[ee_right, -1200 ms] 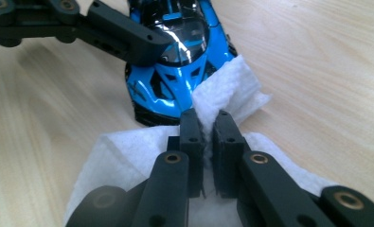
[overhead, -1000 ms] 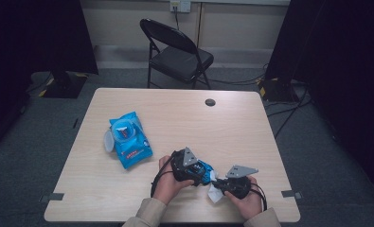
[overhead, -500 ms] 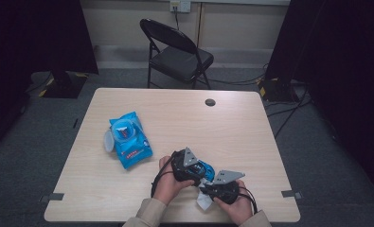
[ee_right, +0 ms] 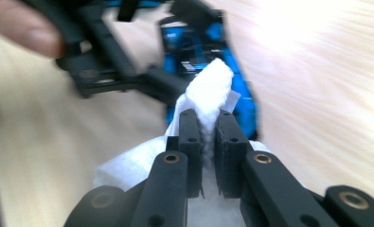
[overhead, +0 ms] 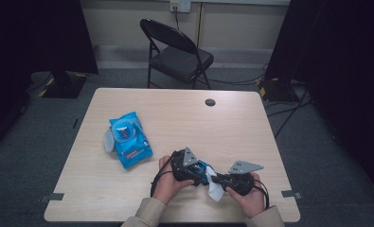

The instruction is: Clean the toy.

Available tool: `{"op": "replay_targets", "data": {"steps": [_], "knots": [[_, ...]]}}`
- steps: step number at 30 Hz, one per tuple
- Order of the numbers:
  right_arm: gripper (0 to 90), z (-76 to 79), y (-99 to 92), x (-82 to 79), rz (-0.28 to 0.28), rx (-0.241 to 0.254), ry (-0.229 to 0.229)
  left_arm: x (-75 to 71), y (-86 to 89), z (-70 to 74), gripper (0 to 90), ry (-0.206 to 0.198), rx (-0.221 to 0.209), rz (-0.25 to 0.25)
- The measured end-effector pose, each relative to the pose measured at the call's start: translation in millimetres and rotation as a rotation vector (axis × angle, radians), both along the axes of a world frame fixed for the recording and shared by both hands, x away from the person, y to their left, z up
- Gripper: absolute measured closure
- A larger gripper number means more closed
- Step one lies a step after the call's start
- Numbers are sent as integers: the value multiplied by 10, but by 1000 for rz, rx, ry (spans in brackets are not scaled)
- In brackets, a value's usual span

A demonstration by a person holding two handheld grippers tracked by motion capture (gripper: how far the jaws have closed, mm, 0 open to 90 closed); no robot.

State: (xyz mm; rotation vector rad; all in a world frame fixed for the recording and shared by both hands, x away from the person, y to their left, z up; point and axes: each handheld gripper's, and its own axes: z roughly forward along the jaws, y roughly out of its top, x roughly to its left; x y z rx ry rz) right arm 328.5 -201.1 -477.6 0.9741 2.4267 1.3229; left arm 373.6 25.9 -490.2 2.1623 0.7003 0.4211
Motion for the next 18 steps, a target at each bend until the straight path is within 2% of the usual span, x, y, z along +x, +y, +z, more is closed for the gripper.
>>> {"op": "replay_targets", "data": {"steps": [9, 14, 18], "knots": [[793, -143, -192, 258, -90, -50, 1, -6, -3, -4, 125, -1, -4, 0], [648, -169, -265, 311, -126, -51, 12, -4, -3, -2, 125, -1, -2, -1], [571, -137, -316, 306, -147, -43, 14, -7, -4, -4, 125, -1, -4, 1]]}}
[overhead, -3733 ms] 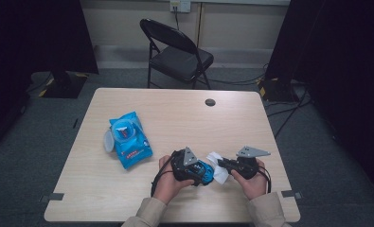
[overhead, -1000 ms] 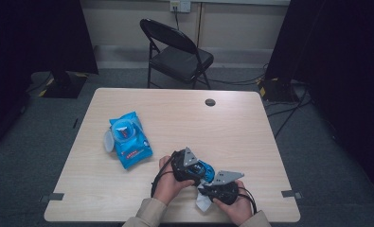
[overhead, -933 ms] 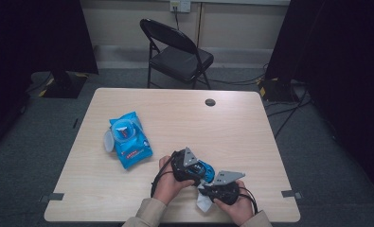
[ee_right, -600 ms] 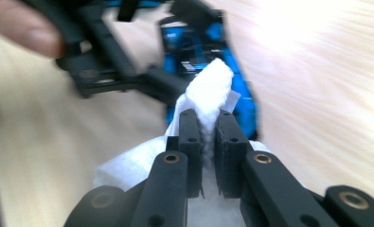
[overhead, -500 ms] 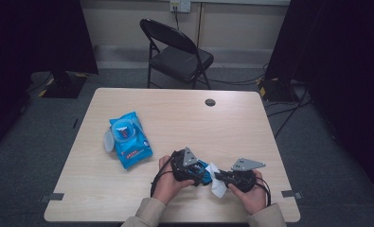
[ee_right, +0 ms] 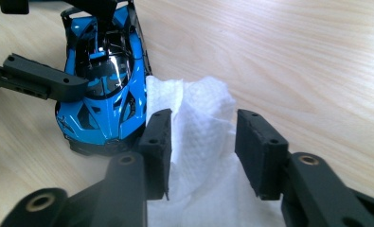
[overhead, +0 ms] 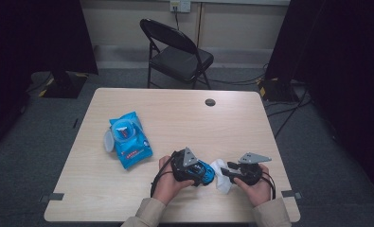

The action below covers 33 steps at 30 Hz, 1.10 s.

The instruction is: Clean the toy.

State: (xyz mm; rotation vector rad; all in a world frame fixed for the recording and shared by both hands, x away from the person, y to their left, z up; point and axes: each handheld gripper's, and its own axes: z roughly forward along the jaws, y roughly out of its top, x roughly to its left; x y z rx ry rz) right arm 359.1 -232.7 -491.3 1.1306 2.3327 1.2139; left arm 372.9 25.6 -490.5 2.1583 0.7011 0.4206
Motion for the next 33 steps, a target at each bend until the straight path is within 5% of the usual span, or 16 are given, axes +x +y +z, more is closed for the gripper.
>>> {"op": "replay_targets", "data": {"steps": [5, 11, 16, 21, 26, 33], "knots": [[566, 35, -48, -43, -13, -7, -1, 2, 0, 2, 125, 0, 3, -2], [588, -114, -16, -112, 3, -38, 21, 1, -1, 2, 125, 0, 2, -1], [809, -147, 16, -117, 16, -18, 27, 0, 0, 0, 125, -3, 2, -2], [852, -94, 82, -67, 22, -72, 20, -1, 1, -1, 125, -3, 1, -2], [857, -15, 68, 49, 23, 52, 40, -7, 9, -10, 125, -9, -4, -4], [857, -33, 217, 217, 57, 29, 46, -4, 6, -8, 125, -6, -7, -4]]}}
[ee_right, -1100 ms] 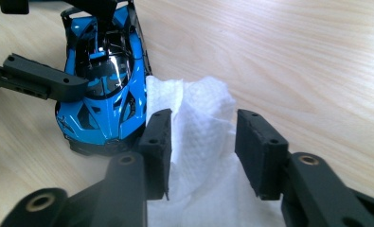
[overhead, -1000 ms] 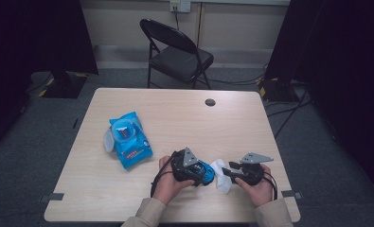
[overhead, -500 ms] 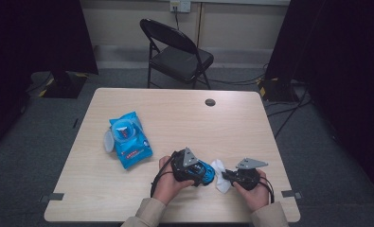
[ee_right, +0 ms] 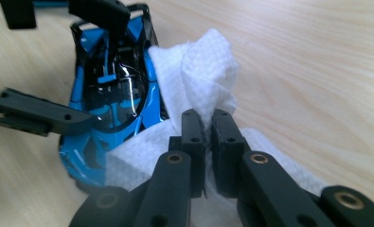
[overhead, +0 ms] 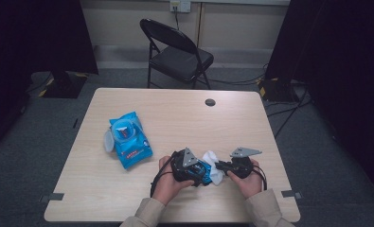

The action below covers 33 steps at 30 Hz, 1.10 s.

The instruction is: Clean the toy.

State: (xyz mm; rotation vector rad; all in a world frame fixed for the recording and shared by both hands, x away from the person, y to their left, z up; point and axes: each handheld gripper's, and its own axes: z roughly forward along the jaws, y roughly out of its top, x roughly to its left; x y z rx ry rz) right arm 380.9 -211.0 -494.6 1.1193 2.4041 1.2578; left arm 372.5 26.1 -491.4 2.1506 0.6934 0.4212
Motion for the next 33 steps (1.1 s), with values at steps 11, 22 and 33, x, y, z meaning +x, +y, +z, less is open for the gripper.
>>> {"op": "replay_targets", "data": {"steps": [11, 22, 33], "knots": [[858, -108, 112, 149, 32, 1, 39, -1, -1, -13, 120, -5, -11, 3], [858, -108, 240, 323, 78, 12, 65, -8, -17, -17, 106, -5, -14, 10], [858, -100, 431, 478, 117, 7, 77, 0, -22, -13, 84, 4, -11, 5]]}}
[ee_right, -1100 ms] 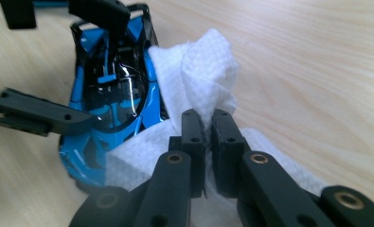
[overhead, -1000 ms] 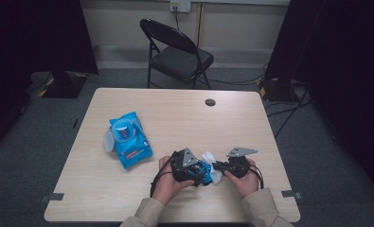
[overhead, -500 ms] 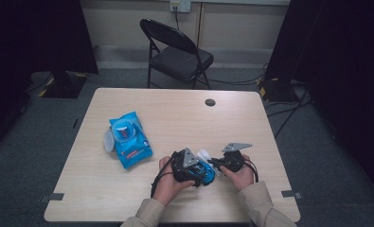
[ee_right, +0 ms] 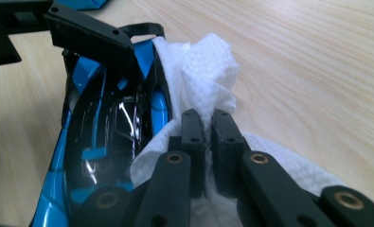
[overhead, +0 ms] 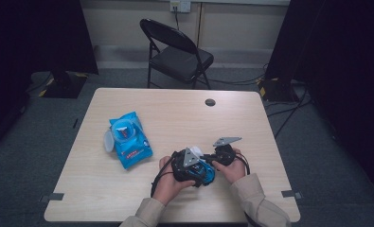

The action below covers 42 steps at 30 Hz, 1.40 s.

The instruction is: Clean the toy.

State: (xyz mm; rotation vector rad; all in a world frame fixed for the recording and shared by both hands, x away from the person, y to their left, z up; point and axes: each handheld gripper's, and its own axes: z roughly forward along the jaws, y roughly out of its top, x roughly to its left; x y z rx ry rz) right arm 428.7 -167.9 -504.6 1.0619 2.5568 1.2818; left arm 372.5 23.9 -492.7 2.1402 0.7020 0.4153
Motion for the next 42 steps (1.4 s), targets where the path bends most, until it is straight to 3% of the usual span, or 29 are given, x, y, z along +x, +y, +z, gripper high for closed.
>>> {"op": "replay_targets", "data": {"steps": [17, 25, 42], "knots": [[858, 23, 205, 156, 37, -25, 5, 0, 4, -6, 70, 6, -14, -10], [858, 4, 265, 236, 45, -1, 15, 1, 6, -2, 70, 26, -46, -26], [858, -11, 495, 427, 30, 26, 43, -9, 5, -11, 71, 10, -34, -37]]}}
